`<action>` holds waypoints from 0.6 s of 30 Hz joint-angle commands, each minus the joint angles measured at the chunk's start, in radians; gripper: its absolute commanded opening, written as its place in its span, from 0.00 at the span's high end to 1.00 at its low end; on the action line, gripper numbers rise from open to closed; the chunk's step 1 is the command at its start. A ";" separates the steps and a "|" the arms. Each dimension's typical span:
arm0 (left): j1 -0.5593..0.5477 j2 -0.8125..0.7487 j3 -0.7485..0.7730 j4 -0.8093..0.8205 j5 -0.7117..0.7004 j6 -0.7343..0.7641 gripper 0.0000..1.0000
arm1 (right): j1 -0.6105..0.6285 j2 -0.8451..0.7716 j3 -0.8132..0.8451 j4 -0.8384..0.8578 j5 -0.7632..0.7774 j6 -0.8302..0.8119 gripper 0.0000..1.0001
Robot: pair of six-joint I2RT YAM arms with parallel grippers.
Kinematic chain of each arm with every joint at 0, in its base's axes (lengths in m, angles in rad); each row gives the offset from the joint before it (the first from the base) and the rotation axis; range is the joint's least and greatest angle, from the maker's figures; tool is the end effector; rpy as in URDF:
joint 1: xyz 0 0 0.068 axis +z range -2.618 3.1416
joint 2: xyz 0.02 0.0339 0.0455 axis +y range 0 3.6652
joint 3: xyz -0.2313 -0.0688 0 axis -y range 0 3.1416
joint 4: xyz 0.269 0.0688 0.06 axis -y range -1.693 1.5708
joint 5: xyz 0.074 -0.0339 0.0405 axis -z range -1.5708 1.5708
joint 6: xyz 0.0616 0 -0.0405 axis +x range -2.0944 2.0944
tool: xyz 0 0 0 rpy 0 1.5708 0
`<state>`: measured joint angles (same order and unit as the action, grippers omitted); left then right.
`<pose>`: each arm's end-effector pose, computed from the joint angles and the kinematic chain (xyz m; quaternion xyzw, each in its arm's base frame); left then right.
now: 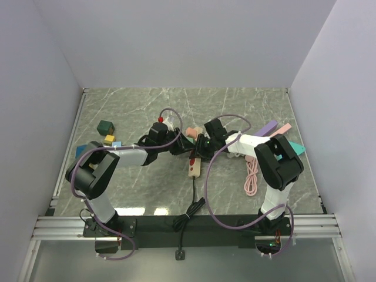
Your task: Pull the plug off the socket
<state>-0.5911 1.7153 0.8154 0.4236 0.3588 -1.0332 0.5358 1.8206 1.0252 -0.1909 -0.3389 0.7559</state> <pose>0.3073 -0.2323 0.1086 -0.0936 0.8402 -0.4764 0.2416 0.3173 0.2122 0.0773 0.0554 0.9435 0.2999 0.1296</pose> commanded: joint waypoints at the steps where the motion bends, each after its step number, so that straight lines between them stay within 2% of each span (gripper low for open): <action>1: 0.007 -0.092 -0.010 0.003 0.011 0.044 1.00 | -0.005 0.040 0.006 -0.042 0.106 0.003 1.00; 5: 0.094 -0.140 -0.010 -0.109 -0.009 0.100 1.00 | -0.008 0.036 -0.025 -0.059 0.098 -0.006 1.00; 9: 0.290 -0.167 -0.025 -0.227 0.008 0.176 1.00 | -0.008 0.005 -0.057 -0.071 0.084 -0.047 1.00; 11: 0.353 -0.181 -0.024 -0.297 0.000 0.228 1.00 | -0.007 -0.015 -0.071 -0.087 0.084 -0.061 1.00; 15: 0.503 -0.155 0.013 -0.384 -0.032 0.295 1.00 | -0.008 -0.047 -0.082 -0.107 0.075 -0.095 1.00; 18: 0.566 -0.115 0.030 -0.420 -0.047 0.309 1.00 | -0.008 -0.067 -0.082 -0.113 0.058 -0.112 1.00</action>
<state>-0.0662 1.5791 0.8032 0.0799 0.3237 -0.7937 0.5339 1.7760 0.9771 -0.1993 -0.3328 0.7216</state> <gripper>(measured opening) 0.360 0.427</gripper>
